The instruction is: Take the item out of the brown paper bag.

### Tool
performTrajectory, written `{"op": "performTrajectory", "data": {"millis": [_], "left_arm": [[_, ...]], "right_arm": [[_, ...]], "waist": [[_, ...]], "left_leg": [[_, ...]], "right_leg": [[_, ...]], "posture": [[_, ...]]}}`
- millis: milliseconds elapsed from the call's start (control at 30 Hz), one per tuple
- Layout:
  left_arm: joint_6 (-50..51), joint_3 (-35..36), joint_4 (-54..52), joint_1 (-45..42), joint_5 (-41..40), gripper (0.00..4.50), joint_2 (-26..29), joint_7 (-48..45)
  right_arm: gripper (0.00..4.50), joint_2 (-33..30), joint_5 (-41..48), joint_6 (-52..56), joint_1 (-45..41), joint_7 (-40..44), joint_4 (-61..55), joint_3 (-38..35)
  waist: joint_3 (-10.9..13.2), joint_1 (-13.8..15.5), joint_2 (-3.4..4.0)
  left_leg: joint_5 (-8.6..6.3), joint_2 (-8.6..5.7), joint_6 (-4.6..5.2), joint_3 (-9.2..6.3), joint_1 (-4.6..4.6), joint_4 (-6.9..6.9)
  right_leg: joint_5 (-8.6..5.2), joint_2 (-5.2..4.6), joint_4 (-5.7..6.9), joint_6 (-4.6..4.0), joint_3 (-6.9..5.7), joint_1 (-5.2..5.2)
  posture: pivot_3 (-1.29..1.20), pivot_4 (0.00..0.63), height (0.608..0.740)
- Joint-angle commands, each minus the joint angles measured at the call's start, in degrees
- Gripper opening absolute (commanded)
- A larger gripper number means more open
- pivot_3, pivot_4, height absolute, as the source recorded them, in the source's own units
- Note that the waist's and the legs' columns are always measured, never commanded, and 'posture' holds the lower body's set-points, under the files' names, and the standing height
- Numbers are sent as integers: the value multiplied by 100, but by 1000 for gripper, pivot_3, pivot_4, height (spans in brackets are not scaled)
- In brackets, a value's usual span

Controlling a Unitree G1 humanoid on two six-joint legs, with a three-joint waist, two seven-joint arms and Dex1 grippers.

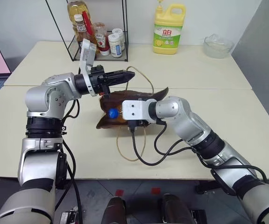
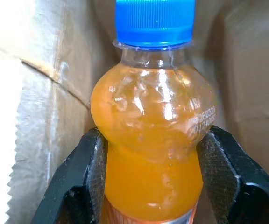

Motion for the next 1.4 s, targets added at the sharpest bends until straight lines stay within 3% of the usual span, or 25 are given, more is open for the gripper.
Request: {"op": "performTrajectory", "data": {"millis": [33, 567, 900, 1200, 1400], "left_arm": [[-145, 57, -41, -187, 26, 0, -18, -25], [-339, 91, 206, -226, 158, 0, -99, 14], [-524, 67, 497, -372, 314, 0, -178, 32], [-738, 66, 813, -469, 493, 0, -280, 26], [-771, 81, 843, -456, 537, 0, -313, 21]], "right_arm": [[2408, -43, 359, -260, 46, 80, -606, -385], [2406, -188, 1416, -423, 353, -6, -1652, -1197], [2406, -639, 2084, -287, 361, -91, -2242, -1960], [2406, -1334, 2318, -142, 470, -342, -2980, -2762], [2406, -2142, 2295, 140, 777, -532, -3522, -3533]], "waist": [[0, 0, 0], [1, -1, 0], [1, 6, -1], [2, 20, -1], [2, 39, -1]], "left_leg": [[0, 0, 0, 0, -1, 0], [0, 0, 0, 0, -2, 0], [0, 0, 0, -1, -5, 0], [0, -1, 0, 0, -7, 0], [0, -2, 0, 0, -12, 2]], "right_leg": [[0, 0, 0, 0, 0, -1], [0, 0, -1, 0, -1, -2], [0, 0, -1, 0, -2, -2], [0, -1, -4, 0, -1, -2], [0, -1, -5, 0, -1, -4]], "posture": [[0, 150, 740], [0, 150, 740], [0, 150, 740], [0, 150, 740], [0, 150, 740]]}}
